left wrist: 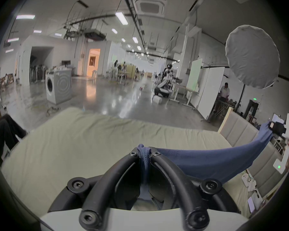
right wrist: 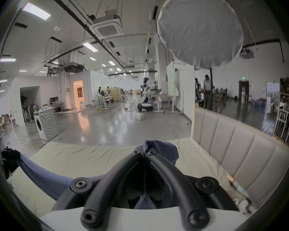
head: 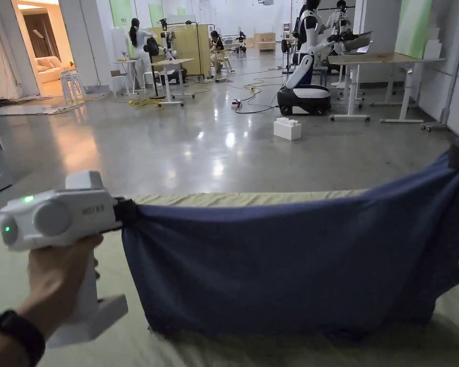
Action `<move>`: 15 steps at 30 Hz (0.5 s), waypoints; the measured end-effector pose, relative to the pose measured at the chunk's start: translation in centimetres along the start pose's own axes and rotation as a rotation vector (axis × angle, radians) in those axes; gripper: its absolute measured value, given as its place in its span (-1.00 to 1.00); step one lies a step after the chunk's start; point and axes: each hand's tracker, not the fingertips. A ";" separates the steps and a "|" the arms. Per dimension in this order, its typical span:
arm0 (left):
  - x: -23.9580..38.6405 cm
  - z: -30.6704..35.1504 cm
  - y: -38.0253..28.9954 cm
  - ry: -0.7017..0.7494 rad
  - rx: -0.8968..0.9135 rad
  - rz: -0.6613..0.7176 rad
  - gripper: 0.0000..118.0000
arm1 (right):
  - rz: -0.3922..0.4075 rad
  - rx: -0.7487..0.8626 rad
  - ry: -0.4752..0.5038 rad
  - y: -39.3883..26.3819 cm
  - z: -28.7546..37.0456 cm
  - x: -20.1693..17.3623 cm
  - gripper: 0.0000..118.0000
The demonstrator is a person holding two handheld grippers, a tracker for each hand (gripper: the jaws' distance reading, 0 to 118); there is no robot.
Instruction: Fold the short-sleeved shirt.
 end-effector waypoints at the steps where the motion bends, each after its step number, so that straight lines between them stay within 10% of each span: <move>1: -0.2 0.6 -1.4 0.002 0.012 -0.010 -0.87 | 0.006 -0.022 0.004 -1.4 0.6 0.3 -0.98; 7: -2.4 6.4 -12.3 -0.116 -0.010 -0.046 -0.87 | -0.087 -0.054 0.142 -12.8 9.6 3.7 -0.98; 15: -5.9 16.3 -27.1 -0.109 -0.077 0.068 -0.87 | -0.239 -0.210 0.065 -25.8 25.0 7.1 -0.98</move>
